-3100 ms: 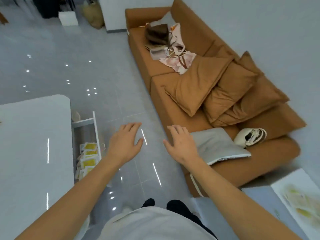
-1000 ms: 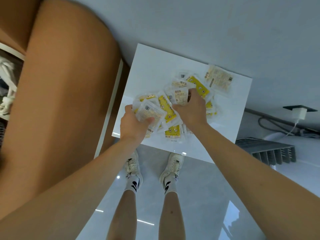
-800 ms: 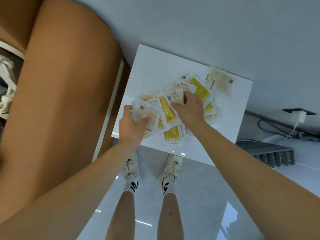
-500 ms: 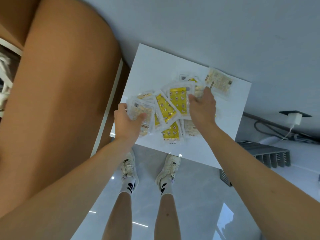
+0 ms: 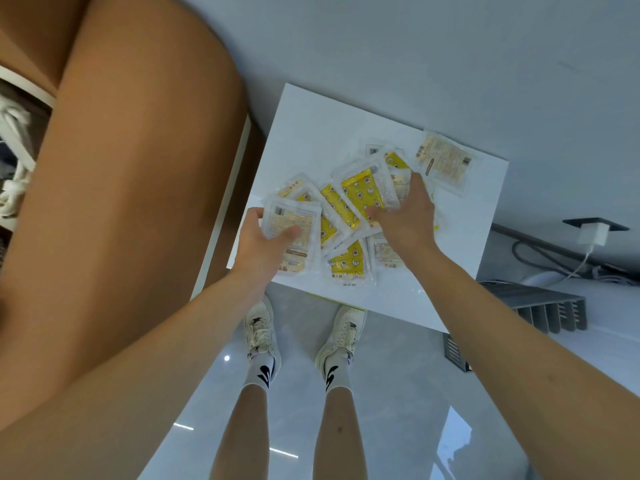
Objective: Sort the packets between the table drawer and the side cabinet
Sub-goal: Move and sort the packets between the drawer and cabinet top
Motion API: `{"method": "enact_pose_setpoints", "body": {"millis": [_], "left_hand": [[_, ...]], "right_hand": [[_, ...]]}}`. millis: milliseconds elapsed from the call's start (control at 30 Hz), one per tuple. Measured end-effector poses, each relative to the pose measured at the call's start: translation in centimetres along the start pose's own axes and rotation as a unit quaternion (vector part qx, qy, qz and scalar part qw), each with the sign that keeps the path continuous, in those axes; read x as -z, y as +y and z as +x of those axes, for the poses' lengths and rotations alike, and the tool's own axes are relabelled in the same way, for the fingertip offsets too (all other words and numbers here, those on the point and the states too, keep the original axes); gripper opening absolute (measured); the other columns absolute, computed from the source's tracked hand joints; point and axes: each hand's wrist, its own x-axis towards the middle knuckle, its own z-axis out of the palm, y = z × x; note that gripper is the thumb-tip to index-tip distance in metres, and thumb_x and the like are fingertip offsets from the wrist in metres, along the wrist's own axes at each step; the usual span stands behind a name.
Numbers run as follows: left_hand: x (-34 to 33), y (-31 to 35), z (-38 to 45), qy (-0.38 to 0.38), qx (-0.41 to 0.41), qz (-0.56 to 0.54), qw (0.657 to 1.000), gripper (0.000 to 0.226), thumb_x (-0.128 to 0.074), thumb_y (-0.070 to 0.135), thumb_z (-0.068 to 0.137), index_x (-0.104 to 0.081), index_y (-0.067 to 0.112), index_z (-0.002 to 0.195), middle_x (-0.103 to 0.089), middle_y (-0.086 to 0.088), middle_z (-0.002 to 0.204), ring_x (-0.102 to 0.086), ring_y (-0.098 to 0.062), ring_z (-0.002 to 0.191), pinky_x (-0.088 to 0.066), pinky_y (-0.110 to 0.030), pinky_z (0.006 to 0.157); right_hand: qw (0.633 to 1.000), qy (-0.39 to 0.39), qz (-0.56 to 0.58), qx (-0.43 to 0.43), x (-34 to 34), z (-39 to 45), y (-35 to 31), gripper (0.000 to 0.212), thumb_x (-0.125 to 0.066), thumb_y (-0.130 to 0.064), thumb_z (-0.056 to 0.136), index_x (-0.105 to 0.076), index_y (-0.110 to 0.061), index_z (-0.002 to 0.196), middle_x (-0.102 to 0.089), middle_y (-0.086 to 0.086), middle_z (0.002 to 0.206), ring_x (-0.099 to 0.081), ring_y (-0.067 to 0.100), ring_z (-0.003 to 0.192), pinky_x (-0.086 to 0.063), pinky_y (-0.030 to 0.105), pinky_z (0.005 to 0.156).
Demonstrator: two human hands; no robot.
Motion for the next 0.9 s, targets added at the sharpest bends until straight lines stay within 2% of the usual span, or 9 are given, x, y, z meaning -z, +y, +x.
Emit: {"method": "enact_pose_setpoints", "body": {"millis": [133,233,300,400,567,667,733,800,900], "left_hand": [[0.8,0.4,-0.6,0.008,0.002,-0.029,1.000,0.034,-0.080,0.026,0.086,-0.056,0.028,0.110,-0.073,0.006,0.104,-0.073,-0.008,0.087,-0.059,-0.027,0.066],[1.6,1.4,-1.7,0.002,-0.007,-0.044,0.999,0.031,-0.080,0.025,0.086,-0.058,0.028,0.108,-0.074,0.009,0.100,-0.074,-0.006,0.084,-0.060,-0.026,0.065],[2.3,2.7,-2.9,-0.001,-0.018,-0.056,0.998,0.031,-0.080,0.023,0.087,-0.059,0.024,0.110,-0.075,0.009,0.099,-0.074,-0.006,0.084,-0.060,-0.027,0.065],[3.6,6.0,-5.3,-0.002,-0.040,-0.070,0.997,0.031,-0.079,0.020,0.088,-0.059,0.022,0.111,-0.074,0.007,0.101,-0.074,-0.006,0.084,-0.060,-0.026,0.064],[7.5,13.4,-12.2,-0.006,-0.070,-0.079,0.994,0.025,-0.077,0.015,0.088,-0.060,0.021,0.106,-0.074,-0.002,0.100,-0.074,-0.016,0.086,-0.059,-0.030,0.062],[10.9,19.0,-18.4,0.000,-0.098,-0.096,0.991,0.026,-0.076,0.013,0.089,-0.060,0.015,0.110,-0.074,-0.006,0.100,-0.075,-0.020,0.086,-0.057,-0.027,0.059],[13.4,22.1,-23.1,0.014,-0.121,-0.103,0.987,0.027,-0.075,0.015,0.090,-0.060,0.014,0.112,-0.075,-0.005,0.100,-0.075,-0.015,0.082,-0.057,-0.024,0.058],[15.7,24.0,-27.6,0.045,-0.134,-0.118,0.983,0.029,-0.076,0.020,0.090,-0.060,0.017,0.114,-0.076,-0.001,0.103,-0.076,-0.015,0.087,-0.058,-0.025,0.063],[18.2,25.3,-33.6,0.106,-0.158,-0.150,0.970,0.030,-0.076,0.024,0.090,-0.060,0.022,0.115,-0.076,0.004,0.105,-0.076,-0.011,0.088,-0.059,-0.024,0.066]], "right_hand": [[0.999,0.031,0.018,-0.023,1.2,-0.4,0.3,0.083,-0.079,-0.016,0.088,-0.031,-0.013,0.156,-0.046,-0.005,0.139,-0.041,0.014,0.130,-0.037,0.026,0.100],[0.995,0.066,0.060,-0.043,2.4,-1.4,-0.6,0.084,-0.082,-0.023,0.082,-0.036,-0.015,0.152,-0.050,0.001,0.146,-0.047,0.023,0.135,-0.044,0.040,0.110],[0.992,0.090,0.081,-0.042,3.7,-2.3,-1.2,0.081,-0.084,-0.027,0.075,-0.044,-0.013,0.144,-0.056,0.009,0.142,-0.054,0.030,0.132,-0.051,0.053,0.105],[0.989,0.089,0.114,-0.039,6.2,-4.4,-3.9,0.060,-0.083,-0.019,0.078,-0.053,-0.011,0.129,-0.065,0.010,0.124,-0.065,0.030,0.115,-0.058,0.051,0.094],[0.985,0.001,0.170,-0.036,9.9,-11.0,-11.2,0.051,-0.079,-0.011,0.084,-0.059,-0.023,0.129,-0.067,-0.006,0.122,-0.066,0.012,0.109,-0.056,0.035,0.091],[0.981,-0.063,0.180,-0.029,12.3,-15.2,-17.1,0.058,-0.086,-0.023,0.076,-0.061,-0.028,0.128,-0.069,-0.001,0.126,-0.070,0.016,0.109,-0.059,0.044,0.092],[0.975,-0.108,0.197,-0.007,13.7,-18.4,-21.6,0.053,-0.084,-0.017,0.078,-0.063,-0.026,0.126,-0.073,0.000,0.119,-0.073,0.022,0.104,-0.060,0.050,0.091],[0.968,-0.150,0.201,0.022,14.9,-21.6,-25.1,0.042,-0.079,-0.005,0.083,-0.065,-0.021,0.120,-0.077,0.002,0.108,-0.076,0.024,0.096,-0.061,0.049,0.085],[0.954,-0.216,0.200,0.055,16.0,-26.1,-28.9,0.039,-0.079,-0.004,0.084,-0.066,-0.019,0.118,-0.078,0.004,0.105,-0.077,0.025,0.090,-0.063,0.043,0.074]]}}
